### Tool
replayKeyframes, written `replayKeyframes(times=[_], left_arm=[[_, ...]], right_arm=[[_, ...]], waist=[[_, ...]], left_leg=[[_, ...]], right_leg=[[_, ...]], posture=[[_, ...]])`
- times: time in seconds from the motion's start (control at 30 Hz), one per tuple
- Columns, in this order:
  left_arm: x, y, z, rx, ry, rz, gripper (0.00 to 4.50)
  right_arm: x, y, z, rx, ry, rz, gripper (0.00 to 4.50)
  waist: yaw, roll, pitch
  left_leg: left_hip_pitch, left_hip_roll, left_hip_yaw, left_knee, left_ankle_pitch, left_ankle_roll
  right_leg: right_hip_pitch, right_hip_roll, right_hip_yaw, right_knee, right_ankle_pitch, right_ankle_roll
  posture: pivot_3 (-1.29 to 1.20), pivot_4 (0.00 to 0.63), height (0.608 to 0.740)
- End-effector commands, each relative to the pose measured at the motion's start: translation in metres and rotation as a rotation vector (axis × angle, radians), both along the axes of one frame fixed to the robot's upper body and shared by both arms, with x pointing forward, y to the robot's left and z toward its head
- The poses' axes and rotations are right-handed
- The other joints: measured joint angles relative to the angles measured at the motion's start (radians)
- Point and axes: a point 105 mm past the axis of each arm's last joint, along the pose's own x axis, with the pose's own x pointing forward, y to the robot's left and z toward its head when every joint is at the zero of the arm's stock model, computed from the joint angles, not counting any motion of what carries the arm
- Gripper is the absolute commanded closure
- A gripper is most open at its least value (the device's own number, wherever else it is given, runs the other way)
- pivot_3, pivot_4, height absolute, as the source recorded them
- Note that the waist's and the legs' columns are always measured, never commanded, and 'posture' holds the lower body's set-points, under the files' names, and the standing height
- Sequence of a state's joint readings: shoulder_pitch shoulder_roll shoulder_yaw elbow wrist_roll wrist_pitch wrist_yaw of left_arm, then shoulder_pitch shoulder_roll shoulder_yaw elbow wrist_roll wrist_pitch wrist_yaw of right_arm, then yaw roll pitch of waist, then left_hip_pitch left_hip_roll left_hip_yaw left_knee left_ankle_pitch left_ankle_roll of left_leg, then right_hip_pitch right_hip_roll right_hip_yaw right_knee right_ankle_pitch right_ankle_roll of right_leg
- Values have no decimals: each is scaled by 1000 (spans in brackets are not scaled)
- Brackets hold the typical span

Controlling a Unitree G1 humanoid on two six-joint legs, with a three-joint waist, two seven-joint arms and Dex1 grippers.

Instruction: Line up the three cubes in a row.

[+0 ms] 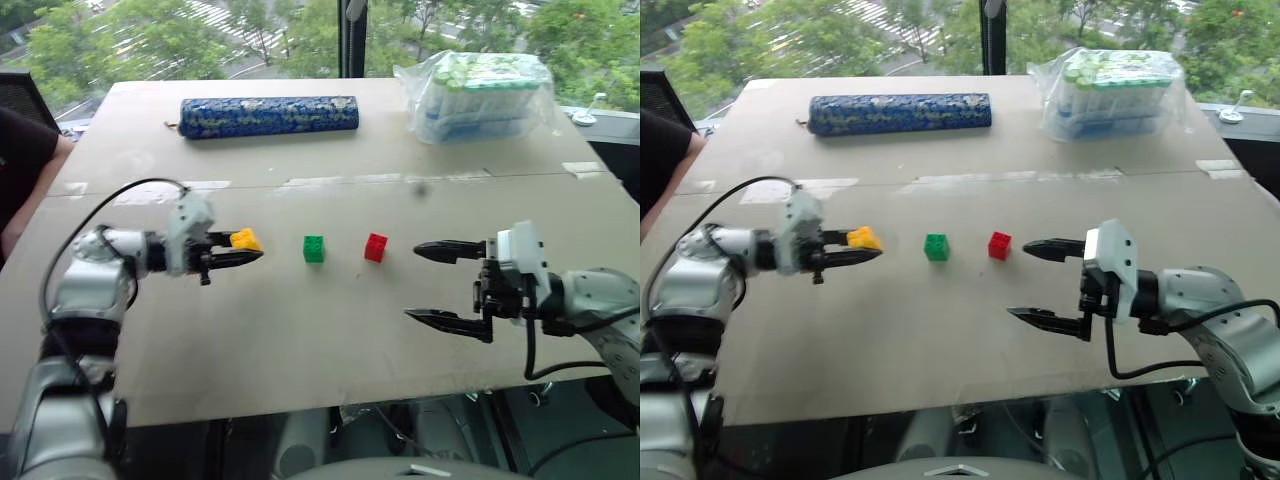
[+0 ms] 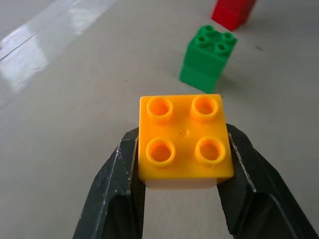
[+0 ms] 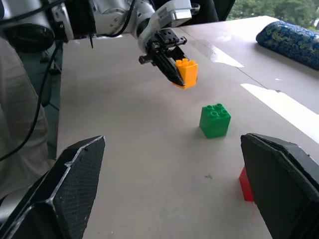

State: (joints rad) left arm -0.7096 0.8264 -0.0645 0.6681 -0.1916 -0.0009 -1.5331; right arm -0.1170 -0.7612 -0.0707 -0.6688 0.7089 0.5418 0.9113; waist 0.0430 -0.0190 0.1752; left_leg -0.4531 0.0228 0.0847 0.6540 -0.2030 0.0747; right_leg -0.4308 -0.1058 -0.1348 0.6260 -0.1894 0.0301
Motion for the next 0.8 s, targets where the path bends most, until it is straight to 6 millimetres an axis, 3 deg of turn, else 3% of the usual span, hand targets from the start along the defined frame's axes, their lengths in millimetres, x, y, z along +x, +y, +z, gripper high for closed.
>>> replayKeyframes(times=[0.03, 0.23, 0.67, 0.7, 0.8], left_arm=[[5, 0, -2, 78, -20, -94, 3178], [16, -6, -4, 121, -33, -133, 3178], [16, -9, -11, 148, -36, -165, 3178], [16, -10, -10, 147, -41, -166, 2367], [17, -11, -9, 121, -42, -160, 1249]], right_arm=[[-8, -1, 11, 4, -62, -15, 0], [-11, -3, 12, 4, -65, -57, 0], [-14, -8, 9, -4, -51, -89, 0], [-13, -9, 9, -5, -51, -90, 0], [-13, -9, 9, -7, -50, -88, 0]], waist=[[-1, 0, 0], [-10, -1, 0], [-6, -1, 0], [-6, -1, 0], [-6, -1, 0]], left_leg=[[0, 0, 1, 0, 0, 1], [0, 0, 4, 1, 1, 7], [-1, 0, 1, 6, 0, 9], [-1, 0, 1, 7, 0, 9], [-1, 0, 1, 8, -1, 10]], right_leg=[[1, 0, 1, 0, 0, 0], [1, 0, 4, 0, 2, 4], [2, 0, 4, 1, 0, 1], [2, 0, 4, 1, 0, 1], [2, 0, 4, 1, 0, 1]], posture=[[0, 150, 740], [0, 150, 740], [0, 150, 740], [0, 150, 740], [0, 150, 740]])
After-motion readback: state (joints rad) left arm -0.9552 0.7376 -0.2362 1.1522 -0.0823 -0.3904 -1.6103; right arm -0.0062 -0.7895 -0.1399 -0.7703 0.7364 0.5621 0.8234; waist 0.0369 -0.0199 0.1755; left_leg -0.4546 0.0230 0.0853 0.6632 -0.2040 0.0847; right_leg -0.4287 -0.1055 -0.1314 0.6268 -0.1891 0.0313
